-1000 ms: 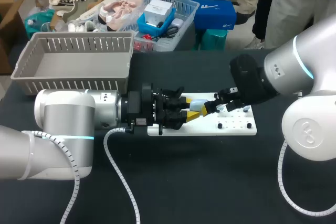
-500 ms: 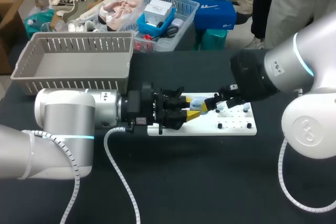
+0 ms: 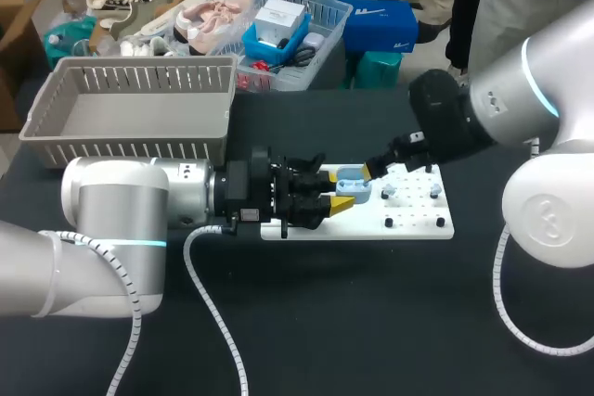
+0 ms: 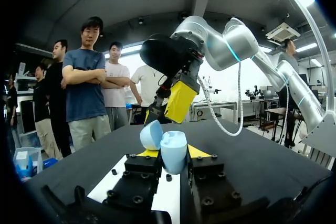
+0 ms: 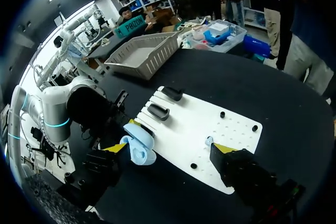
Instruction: Pick up each earbud case from the left stands, insert the matching earbuds, close the lid, and place the case in the box.
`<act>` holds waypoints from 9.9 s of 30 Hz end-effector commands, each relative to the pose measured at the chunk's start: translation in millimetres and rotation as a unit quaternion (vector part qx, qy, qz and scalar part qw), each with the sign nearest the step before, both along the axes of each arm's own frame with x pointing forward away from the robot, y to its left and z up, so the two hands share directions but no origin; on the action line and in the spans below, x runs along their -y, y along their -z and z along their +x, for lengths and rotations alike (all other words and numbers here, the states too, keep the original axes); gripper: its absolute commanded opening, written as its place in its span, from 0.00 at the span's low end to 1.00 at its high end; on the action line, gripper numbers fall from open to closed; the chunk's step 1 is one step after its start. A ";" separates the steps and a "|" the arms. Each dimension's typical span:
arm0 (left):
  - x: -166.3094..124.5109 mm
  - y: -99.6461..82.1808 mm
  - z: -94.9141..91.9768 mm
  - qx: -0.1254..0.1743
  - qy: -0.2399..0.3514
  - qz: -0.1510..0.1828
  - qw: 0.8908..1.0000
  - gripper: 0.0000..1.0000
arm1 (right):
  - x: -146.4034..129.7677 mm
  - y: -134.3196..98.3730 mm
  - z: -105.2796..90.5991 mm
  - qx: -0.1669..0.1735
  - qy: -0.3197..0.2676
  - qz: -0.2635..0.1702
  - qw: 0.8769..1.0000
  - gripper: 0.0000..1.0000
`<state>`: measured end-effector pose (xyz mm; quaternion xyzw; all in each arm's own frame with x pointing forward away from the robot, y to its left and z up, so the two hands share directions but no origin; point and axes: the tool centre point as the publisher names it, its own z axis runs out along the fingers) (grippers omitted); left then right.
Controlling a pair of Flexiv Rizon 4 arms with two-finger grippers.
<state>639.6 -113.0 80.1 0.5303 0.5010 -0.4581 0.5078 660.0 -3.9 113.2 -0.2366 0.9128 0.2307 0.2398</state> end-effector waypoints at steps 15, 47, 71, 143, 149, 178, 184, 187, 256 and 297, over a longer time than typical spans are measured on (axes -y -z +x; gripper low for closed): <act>0.6 0.7 0.4 0.000 0.000 -0.001 1.000 0.00 | 91.3 24.1 -6.3 0.081 0.076 -0.238 0.965 1.00; 0.6 0.7 0.4 0.000 0.000 -0.001 1.000 0.00 | 88.1 84.4 23.2 0.047 0.097 -0.311 0.944 0.47; 0.6 0.7 0.4 0.000 0.000 -0.001 1.000 0.00 | 89.2 94.8 36.8 0.030 0.112 -0.329 0.937 0.42; 0.6 0.7 0.4 0.000 0.000 -0.001 1.000 0.00 | 29.2 -58.0 -48.9 0.040 0.049 -0.236 0.970 0.00; 0.6 0.7 0.4 0.000 0.000 -0.001 1.000 0.00 | 7.4 -64.4 -65.5 0.025 0.042 -0.233 0.971 0.00; 0.6 0.7 0.4 0.000 0.000 -0.001 1.000 0.00 | -19.7 -65.5 -74.2 0.002 0.086 -0.198 0.976 0.00; 0.6 0.7 0.4 0.000 0.000 -0.001 1.000 0.00 | -13.9 -75.7 -87.3 -0.020 0.166 -0.217 0.962 0.00; 0.6 0.7 0.4 0.000 0.000 -0.001 1.000 0.00 | -14.7 -79.1 -91.5 -0.007 0.179 -0.249 0.952 0.00; 0.6 0.7 0.4 0.000 0.000 -0.001 1.000 0.00 | -43.6 -58.9 -66.1 -0.115 0.309 -0.268 0.905 0.00; 0.6 0.7 0.4 0.000 0.000 -0.001 1.000 0.00 | -44.6 -30.5 -48.3 -0.168 0.340 -0.288 0.879 0.00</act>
